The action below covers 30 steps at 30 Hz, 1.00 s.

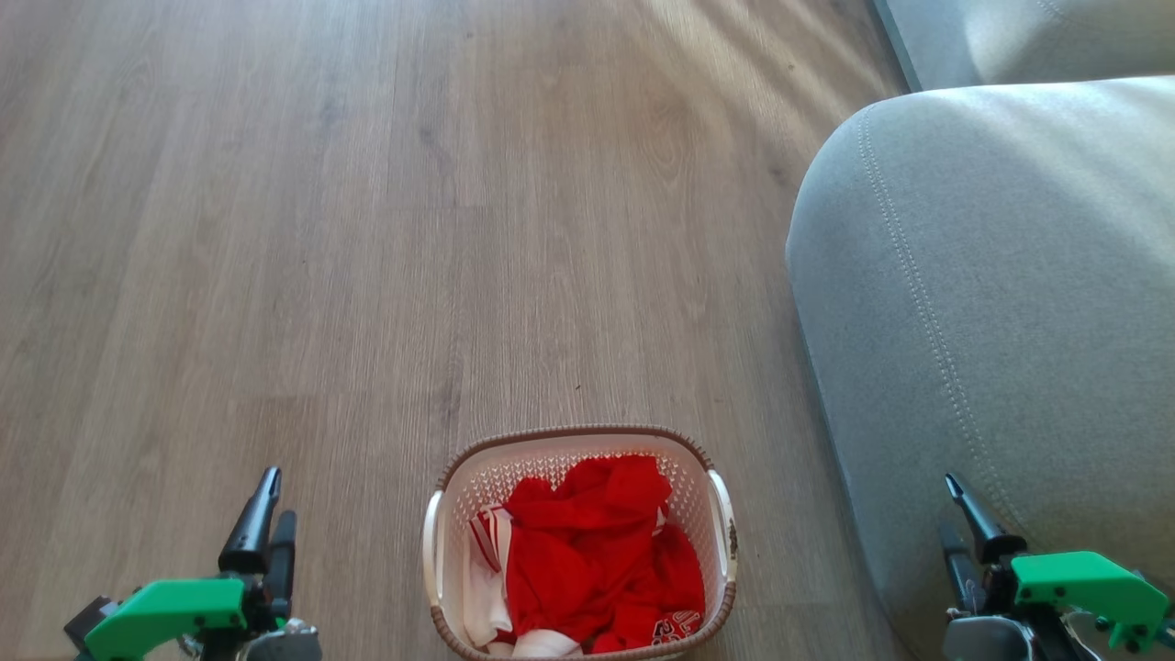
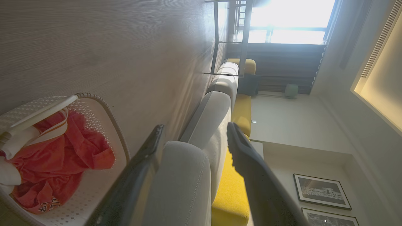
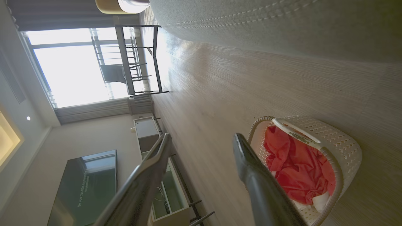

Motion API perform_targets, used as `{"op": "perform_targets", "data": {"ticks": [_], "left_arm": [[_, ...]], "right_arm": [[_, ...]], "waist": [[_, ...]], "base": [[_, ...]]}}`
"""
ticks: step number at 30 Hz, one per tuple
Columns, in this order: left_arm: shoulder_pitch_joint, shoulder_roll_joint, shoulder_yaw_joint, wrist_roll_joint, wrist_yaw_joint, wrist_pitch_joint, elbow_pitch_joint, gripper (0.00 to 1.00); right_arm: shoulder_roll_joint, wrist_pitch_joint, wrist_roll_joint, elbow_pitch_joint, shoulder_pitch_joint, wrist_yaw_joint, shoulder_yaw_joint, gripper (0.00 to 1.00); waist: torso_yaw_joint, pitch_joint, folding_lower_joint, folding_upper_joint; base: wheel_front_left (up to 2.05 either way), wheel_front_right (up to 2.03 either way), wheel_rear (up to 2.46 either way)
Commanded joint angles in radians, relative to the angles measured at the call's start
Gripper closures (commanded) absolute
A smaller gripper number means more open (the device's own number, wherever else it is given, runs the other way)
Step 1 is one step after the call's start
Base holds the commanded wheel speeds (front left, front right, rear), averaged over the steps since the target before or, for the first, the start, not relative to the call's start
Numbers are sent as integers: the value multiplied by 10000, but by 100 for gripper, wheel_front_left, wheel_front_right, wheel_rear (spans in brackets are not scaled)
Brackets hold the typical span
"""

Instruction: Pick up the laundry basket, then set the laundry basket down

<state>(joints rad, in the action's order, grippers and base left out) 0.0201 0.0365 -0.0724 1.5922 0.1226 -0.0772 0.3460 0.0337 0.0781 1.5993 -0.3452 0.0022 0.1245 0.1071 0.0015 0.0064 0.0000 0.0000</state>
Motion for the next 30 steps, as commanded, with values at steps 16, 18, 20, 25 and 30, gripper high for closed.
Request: {"op": "perform_targets", "data": {"ticks": [16, 18, 20, 25, 30], "left_arm": [[-645, 81, -176, -1282, 19, 544, -741, 0], [-678, 82, -240, -1556, 21, 602, -838, 0], [-700, 83, -277, -1705, 21, 631, -900, 0], [-849, 86, -387, -2380, -91, 778, -1374, 0], [-972, 89, -405, -3125, -304, 924, -1918, 0]], "right_arm": [[58, -549, -1526, 621, -752, 15, 109, 0], [60, -607, -1840, 684, -794, 16, 124, 0], [61, -636, -2010, 718, -823, 17, 137, 0], [67, -783, -3003, 1002, -985, 19, 146, 0], [72, -930, -3913, 1443, -1109, 21, -119, 0]], "waist": [[137, 16, 0, 0], [150, 19, 0, 0], [156, 22, 0, 0], [198, 49, 0, 0], [226, 65, 0, 0]], "base": [[0, 0, 0], [0, 0, 0], [0, 0, 0], [0, 0, 0], [0, 0, 0]]}}
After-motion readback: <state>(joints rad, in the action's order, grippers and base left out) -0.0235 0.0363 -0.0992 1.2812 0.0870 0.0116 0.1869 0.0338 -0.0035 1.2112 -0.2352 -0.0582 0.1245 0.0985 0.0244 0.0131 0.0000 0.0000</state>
